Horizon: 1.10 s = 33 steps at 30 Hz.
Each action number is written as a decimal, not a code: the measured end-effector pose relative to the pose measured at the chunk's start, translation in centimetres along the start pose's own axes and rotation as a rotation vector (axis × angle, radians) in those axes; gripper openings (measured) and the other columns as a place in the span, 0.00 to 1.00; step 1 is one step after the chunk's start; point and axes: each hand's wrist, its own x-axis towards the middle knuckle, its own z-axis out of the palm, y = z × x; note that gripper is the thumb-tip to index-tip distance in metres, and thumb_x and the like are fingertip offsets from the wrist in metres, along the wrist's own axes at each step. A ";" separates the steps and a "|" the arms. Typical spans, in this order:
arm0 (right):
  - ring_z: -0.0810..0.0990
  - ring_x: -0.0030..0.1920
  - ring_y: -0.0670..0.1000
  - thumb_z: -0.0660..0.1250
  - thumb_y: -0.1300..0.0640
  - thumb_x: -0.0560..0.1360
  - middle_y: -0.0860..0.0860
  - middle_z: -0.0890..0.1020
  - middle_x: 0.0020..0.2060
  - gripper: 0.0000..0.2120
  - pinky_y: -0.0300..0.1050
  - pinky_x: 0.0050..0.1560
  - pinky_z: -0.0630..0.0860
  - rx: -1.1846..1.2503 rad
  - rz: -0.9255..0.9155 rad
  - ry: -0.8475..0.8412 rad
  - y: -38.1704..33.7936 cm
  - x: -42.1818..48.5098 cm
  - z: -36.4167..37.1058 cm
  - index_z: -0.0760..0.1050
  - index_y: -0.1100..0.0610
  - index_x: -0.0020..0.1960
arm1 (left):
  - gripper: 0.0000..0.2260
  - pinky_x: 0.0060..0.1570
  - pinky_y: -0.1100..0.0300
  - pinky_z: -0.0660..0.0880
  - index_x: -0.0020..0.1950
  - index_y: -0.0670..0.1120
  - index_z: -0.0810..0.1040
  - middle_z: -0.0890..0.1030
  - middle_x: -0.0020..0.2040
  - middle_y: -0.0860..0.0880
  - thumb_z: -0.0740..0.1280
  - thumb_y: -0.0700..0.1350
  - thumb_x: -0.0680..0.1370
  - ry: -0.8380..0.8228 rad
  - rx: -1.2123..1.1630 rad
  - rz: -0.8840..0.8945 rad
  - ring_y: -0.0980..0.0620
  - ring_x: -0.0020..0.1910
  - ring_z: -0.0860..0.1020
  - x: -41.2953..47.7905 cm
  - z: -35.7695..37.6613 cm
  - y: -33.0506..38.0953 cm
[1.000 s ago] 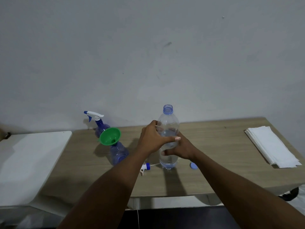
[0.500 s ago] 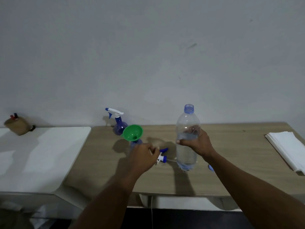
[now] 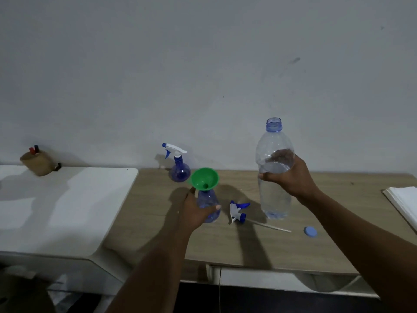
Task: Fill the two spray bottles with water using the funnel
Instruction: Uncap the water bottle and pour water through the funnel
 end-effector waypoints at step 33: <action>0.77 0.50 0.54 0.79 0.42 0.61 0.51 0.80 0.52 0.35 0.49 0.46 0.77 -1.142 -0.184 -0.575 -3.3 3.6 2.5 0.68 0.52 0.61 | 0.24 0.57 0.48 0.80 0.65 0.53 0.79 0.85 0.52 0.51 0.79 0.54 0.71 -0.074 0.001 0.008 0.49 0.52 0.83 4.0 0.8 -4.3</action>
